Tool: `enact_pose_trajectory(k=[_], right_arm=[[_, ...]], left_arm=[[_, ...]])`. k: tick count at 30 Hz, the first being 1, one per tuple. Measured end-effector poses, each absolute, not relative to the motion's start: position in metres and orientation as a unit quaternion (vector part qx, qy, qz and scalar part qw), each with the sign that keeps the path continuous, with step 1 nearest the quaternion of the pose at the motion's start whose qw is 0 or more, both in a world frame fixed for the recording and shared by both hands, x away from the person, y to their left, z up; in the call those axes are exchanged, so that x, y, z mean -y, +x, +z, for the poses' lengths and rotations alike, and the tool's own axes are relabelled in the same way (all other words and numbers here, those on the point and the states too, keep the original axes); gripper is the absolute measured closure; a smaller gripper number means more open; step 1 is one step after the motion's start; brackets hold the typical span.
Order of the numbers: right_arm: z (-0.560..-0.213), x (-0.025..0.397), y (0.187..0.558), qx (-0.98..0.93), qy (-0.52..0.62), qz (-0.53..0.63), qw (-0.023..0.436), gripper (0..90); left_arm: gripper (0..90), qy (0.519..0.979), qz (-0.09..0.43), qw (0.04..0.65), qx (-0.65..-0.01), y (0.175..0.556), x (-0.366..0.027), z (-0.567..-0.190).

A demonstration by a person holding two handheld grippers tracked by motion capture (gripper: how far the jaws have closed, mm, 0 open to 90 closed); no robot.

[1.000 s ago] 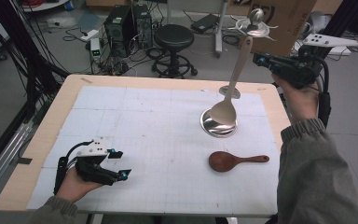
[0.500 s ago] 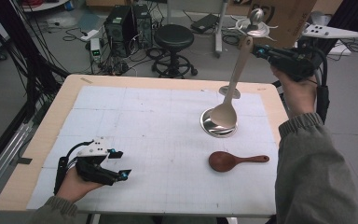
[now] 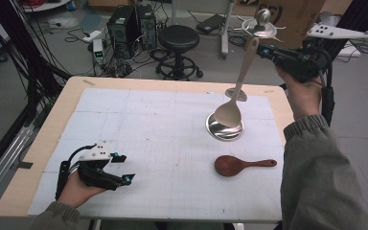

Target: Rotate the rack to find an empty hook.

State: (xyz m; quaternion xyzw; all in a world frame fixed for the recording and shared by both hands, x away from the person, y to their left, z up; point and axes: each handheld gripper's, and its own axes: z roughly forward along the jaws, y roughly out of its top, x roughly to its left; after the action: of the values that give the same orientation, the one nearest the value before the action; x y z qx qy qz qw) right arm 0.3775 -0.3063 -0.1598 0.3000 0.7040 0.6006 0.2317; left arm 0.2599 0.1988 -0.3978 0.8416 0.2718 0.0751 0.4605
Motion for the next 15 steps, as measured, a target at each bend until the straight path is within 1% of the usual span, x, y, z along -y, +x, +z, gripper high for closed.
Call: enact_pose_trajectory(k=[15], right_arm=[[-0.16, 0.293, 0.379, -0.705, 0.293, 0.601, 0.237, 89.3]], left_arm=[[26.7, 0.842, 0.075, 0.461, -0.271, 0.26, -0.199, -0.398]])
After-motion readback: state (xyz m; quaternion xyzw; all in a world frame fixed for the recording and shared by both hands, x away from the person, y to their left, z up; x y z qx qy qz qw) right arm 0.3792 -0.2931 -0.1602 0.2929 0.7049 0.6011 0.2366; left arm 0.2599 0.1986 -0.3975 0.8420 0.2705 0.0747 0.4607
